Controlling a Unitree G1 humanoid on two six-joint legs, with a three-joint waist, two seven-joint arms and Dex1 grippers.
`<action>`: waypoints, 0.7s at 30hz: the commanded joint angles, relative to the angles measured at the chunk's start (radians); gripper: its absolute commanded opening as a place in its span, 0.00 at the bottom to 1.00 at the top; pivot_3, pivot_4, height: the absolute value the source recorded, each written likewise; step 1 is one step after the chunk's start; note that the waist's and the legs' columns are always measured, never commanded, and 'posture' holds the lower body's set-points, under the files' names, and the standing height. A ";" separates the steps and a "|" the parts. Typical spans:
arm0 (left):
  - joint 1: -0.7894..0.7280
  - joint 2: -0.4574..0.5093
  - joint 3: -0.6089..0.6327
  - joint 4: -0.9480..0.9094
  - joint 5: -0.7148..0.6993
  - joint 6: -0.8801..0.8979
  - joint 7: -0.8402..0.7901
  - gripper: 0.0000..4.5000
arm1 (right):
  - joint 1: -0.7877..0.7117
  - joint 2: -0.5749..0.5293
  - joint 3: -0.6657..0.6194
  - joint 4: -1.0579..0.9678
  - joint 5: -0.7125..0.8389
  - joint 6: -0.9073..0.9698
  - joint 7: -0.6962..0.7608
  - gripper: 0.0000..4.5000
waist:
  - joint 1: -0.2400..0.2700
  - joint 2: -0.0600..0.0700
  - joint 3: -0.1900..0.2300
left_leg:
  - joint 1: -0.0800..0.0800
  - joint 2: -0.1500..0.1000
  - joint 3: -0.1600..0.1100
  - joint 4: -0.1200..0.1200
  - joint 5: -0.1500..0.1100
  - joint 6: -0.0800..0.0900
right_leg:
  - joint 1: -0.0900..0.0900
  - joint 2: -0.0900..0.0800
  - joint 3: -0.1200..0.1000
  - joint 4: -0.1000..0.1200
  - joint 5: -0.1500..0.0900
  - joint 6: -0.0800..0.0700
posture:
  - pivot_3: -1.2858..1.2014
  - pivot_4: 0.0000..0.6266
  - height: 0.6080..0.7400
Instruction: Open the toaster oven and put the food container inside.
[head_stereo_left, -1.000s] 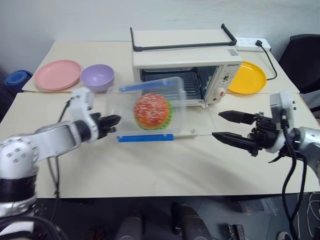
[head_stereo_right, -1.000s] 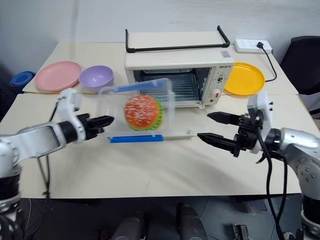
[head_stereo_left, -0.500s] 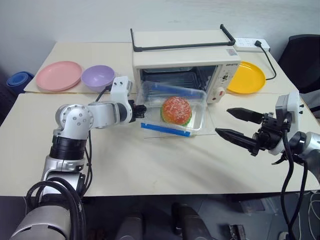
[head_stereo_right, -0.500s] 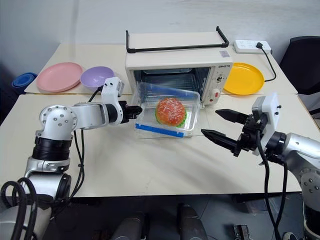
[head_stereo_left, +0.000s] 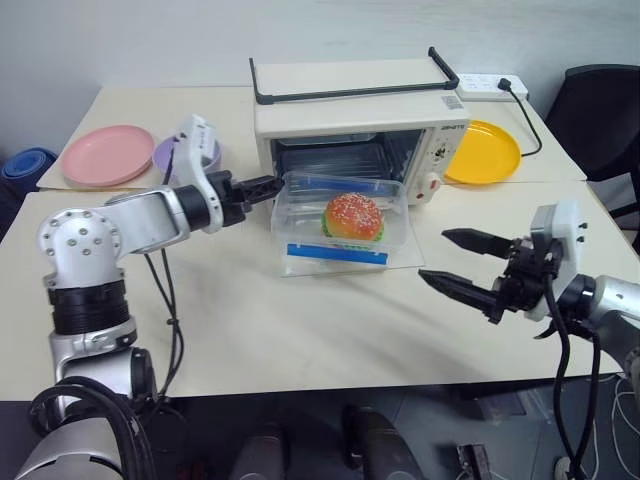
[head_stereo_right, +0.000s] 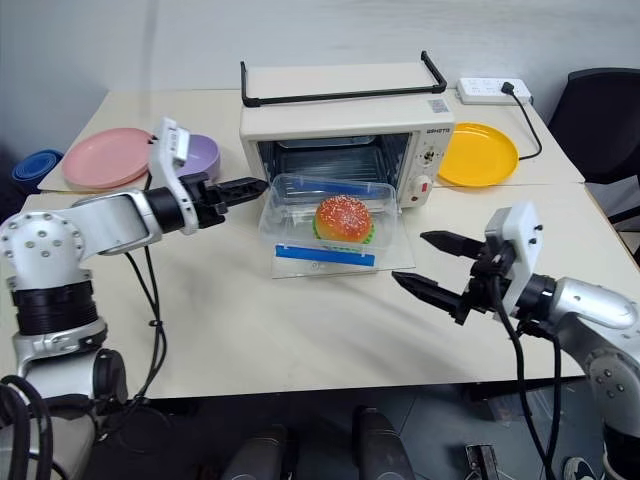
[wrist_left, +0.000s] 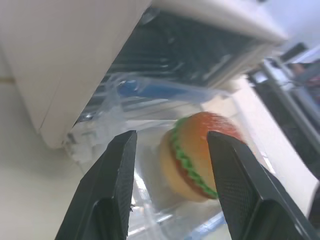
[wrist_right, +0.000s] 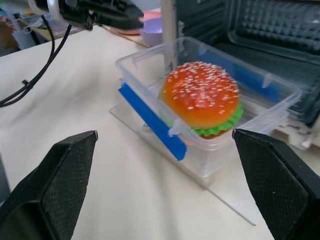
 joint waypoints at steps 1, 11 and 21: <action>0.125 0.123 -0.046 -0.068 0.168 -0.210 -0.343 0.44 | -0.041 0.068 0.092 0.003 -0.067 -0.030 -0.078 0.87 | -0.006 0.000 0.000 | 0.002 0.000 0.002 -0.001 0.000 0.000 | 0.000 0.001 0.000 0.000 -0.001 -0.001 | 0.52 0.24 1.00; 0.217 0.157 -0.267 -0.137 0.453 -0.503 -0.732 0.00 | -0.070 0.147 0.229 0.026 -0.133 -0.042 -0.094 0.12 | 0.007 0.000 0.000 | -0.003 -0.001 -0.002 -0.001 0.000 0.007 | 0.000 -0.003 0.002 -0.005 -0.003 -0.006 | 0.52 0.24 1.00; 0.095 -0.037 -0.446 0.013 0.745 -0.622 -0.665 0.00 | -0.254 0.236 0.341 0.247 -0.379 -0.117 -0.195 0.01 | 0.004 0.000 0.000 | -0.008 0.000 -0.006 0.002 0.000 0.008 | -0.003 -0.001 0.001 -0.002 0.001 0.002 | 0.52 0.24 1.00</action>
